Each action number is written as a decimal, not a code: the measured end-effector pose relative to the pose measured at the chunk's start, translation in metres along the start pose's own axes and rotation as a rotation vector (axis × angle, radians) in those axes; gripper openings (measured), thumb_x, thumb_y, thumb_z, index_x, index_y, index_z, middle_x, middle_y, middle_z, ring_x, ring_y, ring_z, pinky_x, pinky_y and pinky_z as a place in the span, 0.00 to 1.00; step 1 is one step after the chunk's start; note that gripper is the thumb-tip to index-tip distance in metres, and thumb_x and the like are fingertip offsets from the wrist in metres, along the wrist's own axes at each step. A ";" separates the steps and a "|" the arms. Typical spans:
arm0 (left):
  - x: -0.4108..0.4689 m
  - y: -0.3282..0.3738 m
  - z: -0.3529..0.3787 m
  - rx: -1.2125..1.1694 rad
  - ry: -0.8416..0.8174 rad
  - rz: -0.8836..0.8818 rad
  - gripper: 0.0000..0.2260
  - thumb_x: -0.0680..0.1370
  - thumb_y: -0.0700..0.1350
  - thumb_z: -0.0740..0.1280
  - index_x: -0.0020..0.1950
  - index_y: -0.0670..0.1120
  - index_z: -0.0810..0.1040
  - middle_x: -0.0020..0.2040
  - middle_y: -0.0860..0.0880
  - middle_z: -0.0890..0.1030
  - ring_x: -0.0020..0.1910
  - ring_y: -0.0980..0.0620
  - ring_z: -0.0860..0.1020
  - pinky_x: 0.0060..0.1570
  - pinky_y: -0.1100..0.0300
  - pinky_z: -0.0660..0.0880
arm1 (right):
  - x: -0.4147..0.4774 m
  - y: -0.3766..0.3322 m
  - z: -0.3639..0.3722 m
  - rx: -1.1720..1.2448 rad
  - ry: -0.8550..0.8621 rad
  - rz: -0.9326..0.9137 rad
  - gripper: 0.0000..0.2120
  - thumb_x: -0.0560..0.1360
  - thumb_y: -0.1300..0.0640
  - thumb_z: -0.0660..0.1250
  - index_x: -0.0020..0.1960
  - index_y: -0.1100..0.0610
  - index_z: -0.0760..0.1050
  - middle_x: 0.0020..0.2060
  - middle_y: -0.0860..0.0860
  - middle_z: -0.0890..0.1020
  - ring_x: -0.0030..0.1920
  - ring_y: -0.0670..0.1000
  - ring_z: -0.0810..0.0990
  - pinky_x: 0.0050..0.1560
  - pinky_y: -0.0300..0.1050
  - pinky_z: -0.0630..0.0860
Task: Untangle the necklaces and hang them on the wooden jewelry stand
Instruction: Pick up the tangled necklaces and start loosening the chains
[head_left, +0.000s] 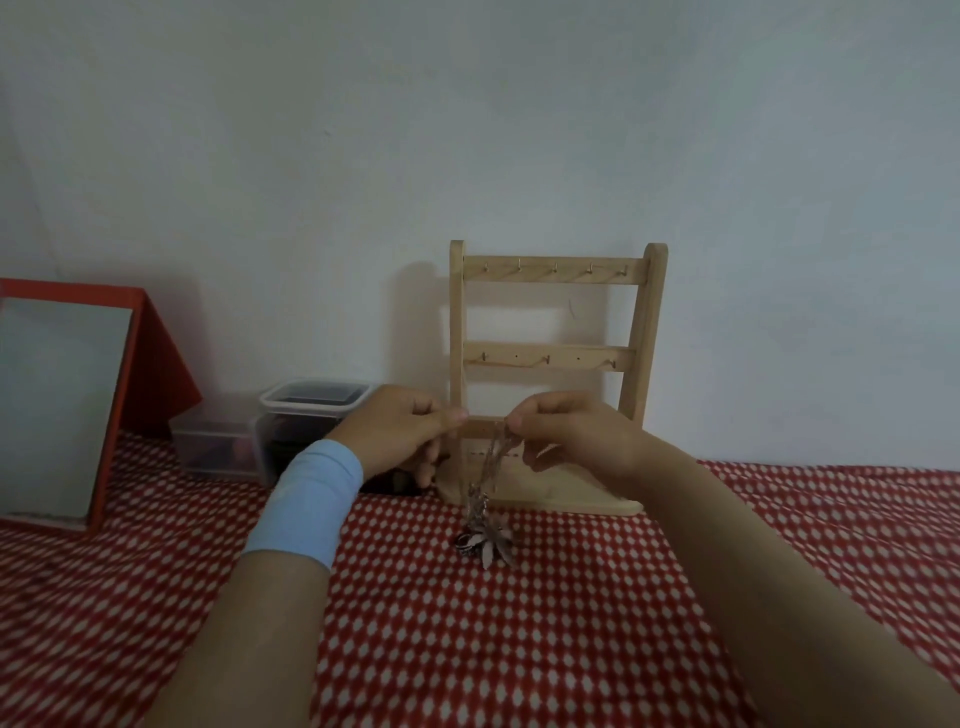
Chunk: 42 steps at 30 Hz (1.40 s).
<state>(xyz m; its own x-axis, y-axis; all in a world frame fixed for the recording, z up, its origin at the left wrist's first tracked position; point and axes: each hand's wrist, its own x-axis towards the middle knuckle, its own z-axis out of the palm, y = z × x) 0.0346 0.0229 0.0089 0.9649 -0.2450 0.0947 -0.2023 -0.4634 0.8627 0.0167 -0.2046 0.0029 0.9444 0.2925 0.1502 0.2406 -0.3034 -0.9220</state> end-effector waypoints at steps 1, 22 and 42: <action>-0.002 -0.002 -0.006 0.082 -0.048 -0.065 0.15 0.79 0.51 0.67 0.46 0.38 0.80 0.30 0.48 0.80 0.29 0.47 0.81 0.39 0.54 0.81 | -0.001 -0.001 -0.001 0.052 0.009 -0.015 0.08 0.81 0.57 0.68 0.48 0.59 0.83 0.44 0.53 0.85 0.44 0.52 0.81 0.55 0.53 0.79; -0.005 0.025 0.016 -0.158 -0.040 0.180 0.04 0.76 0.39 0.71 0.50 0.44 0.82 0.41 0.46 0.86 0.36 0.52 0.83 0.44 0.59 0.82 | 0.001 -0.015 0.014 0.167 0.065 -0.014 0.13 0.83 0.55 0.65 0.49 0.62 0.83 0.32 0.50 0.82 0.33 0.48 0.78 0.41 0.46 0.81; 0.006 0.002 0.022 -0.409 -0.228 0.231 0.13 0.75 0.51 0.67 0.55 0.47 0.82 0.51 0.49 0.85 0.52 0.52 0.82 0.59 0.54 0.75 | 0.001 -0.014 0.009 0.345 0.083 -0.020 0.09 0.81 0.57 0.68 0.43 0.59 0.79 0.25 0.48 0.63 0.26 0.49 0.66 0.37 0.48 0.81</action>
<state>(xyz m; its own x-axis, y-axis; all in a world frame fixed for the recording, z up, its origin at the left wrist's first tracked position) 0.0364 0.0021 0.0004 0.8324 -0.5023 0.2342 -0.2797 -0.0159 0.9600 0.0118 -0.1924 0.0129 0.9588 0.2161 0.1845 0.1823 0.0302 -0.9828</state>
